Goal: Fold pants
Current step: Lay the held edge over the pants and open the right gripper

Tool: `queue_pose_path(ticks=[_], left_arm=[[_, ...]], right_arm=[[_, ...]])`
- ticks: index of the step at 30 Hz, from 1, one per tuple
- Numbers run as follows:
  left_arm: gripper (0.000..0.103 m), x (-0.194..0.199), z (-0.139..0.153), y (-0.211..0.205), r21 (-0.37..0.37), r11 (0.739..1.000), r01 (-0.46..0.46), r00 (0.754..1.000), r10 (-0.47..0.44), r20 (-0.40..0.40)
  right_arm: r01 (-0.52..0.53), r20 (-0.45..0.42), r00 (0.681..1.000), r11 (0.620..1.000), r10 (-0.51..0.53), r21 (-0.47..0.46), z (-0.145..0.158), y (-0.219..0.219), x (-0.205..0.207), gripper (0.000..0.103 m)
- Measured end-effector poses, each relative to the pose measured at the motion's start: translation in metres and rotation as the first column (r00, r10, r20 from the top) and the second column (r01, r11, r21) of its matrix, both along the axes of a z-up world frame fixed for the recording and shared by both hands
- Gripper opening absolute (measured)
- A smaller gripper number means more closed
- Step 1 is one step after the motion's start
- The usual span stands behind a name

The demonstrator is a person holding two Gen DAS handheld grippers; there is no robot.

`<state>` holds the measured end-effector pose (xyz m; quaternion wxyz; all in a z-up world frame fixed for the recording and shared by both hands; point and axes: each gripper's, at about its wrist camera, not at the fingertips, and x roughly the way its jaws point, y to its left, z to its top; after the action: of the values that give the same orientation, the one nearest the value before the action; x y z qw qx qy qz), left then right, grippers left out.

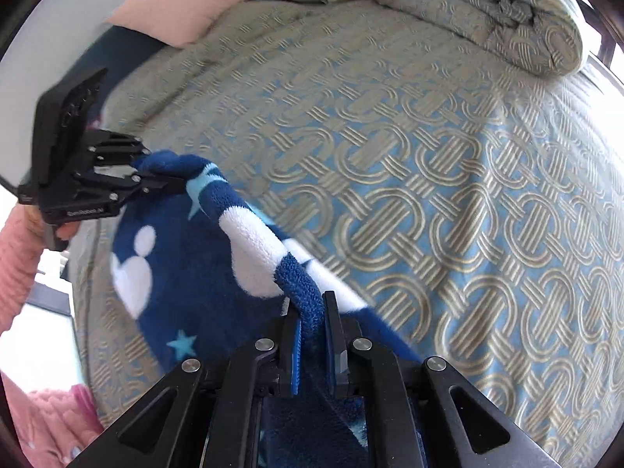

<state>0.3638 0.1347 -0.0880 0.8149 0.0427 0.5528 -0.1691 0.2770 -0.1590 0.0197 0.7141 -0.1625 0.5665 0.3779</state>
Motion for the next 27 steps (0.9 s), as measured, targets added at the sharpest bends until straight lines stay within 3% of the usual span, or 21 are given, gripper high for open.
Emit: queue_pose_path(ticks=[2, 4, 5, 6, 7, 8, 9, 11, 15, 17, 20, 22, 24, 25, 27], left_arm=[[0.025, 0.019, -0.024, 0.007, 0.077, 0.995, -0.067, 0.993, 0.074, -0.09], [0.029, 0.015, -0.023, 0.018, 0.022, 0.993, -0.113, 0.989, 0.115, -0.094], [0.031, 0.01, -0.017, 0.022, -0.006, 0.993, -0.122, 0.99, 0.121, -0.076], [0.042, 0.003, -0.011, 0.025, -0.03, 0.992, -0.126, 0.99, 0.124, -0.062], [0.052, -0.01, -0.001, 0.033, -0.05, 0.989, -0.141, 0.989, 0.139, -0.043], [0.055, -0.02, 0.004, 0.038, -0.057, 0.986, -0.155, 0.988, 0.154, -0.029], [0.055, -0.031, 0.01, 0.042, -0.069, 0.984, -0.166, 0.986, 0.166, -0.013], [0.055, -0.062, 0.024, 0.047, -0.118, 0.978, -0.174, 0.985, 0.175, -0.001], [0.056, -0.111, 0.031, 0.041, -0.248, 0.939, -0.238, 0.971, 0.239, -0.024], [0.056, -0.134, 0.029, 0.031, -0.293, 0.923, -0.251, 0.967, 0.249, -0.045], [0.056, -0.158, 0.03, 0.012, -0.339, 0.906, -0.253, 0.966, 0.256, -0.037], [0.056, -0.157, 0.026, 0.001, -0.325, 0.911, -0.254, 0.966, 0.254, -0.045], [0.056, -0.155, 0.021, -0.009, -0.253, 0.927, -0.277, 0.96, 0.275, -0.047], [0.056, -0.155, 0.02, -0.015, -0.227, 0.931, -0.287, 0.957, 0.287, -0.035], [0.056, -0.155, 0.018, -0.018, -0.238, 0.919, -0.313, 0.949, 0.313, -0.04]], right_arm=[[0.033, 0.0, 0.999, 0.994, -0.033, -0.103, -0.022, 0.006, 0.011, 0.016], [0.098, 0.035, 0.995, 0.976, -0.093, -0.196, -0.033, 0.002, 0.015, 0.019], [0.126, 0.038, 0.992, 0.976, -0.122, -0.175, -0.028, -0.004, 0.013, 0.019], [0.161, 0.044, 0.987, 0.978, -0.156, -0.131, -0.017, -0.015, 0.008, 0.022], [0.199, 0.062, 0.979, 0.976, -0.194, -0.089, -0.003, -0.029, 0.002, 0.026], [0.239, 0.083, 0.969, 0.97, -0.235, -0.047, 0.012, -0.045, -0.006, 0.034], [0.302, 0.105, 0.948, 0.953, -0.301, 0.007, 0.031, -0.07, -0.019, 0.046], [0.38, 0.113, 0.915, 0.922, -0.386, 0.074, 0.052, -0.107, -0.047, 0.058], [0.502, 0.017, 0.859, 0.848, -0.512, 0.171, 0.059, -0.173, -0.141, 0.059], [0.606, -0.03, 0.789, 0.771, -0.613, 0.194, 0.05, -0.199, -0.19, 0.059], [0.773, -0.161, 0.625, 0.575, -0.764, 0.269, 0.033, -0.24, -0.26, 0.059], [0.835, -0.214, 0.535, 0.472, -0.817, 0.284, 0.02, -0.255, -0.279, 0.059], [0.879, -0.211, 0.456, 0.401, -0.865, 0.257, 0.013, -0.267, -0.293, 0.059], [0.892, -0.187, 0.43, 0.385, -0.883, 0.237, 0.014, -0.268, -0.298, 0.059], [0.915, -0.131, 0.38, 0.351, -0.916, 0.2, 0.014, -0.273, -0.303, 0.059]])
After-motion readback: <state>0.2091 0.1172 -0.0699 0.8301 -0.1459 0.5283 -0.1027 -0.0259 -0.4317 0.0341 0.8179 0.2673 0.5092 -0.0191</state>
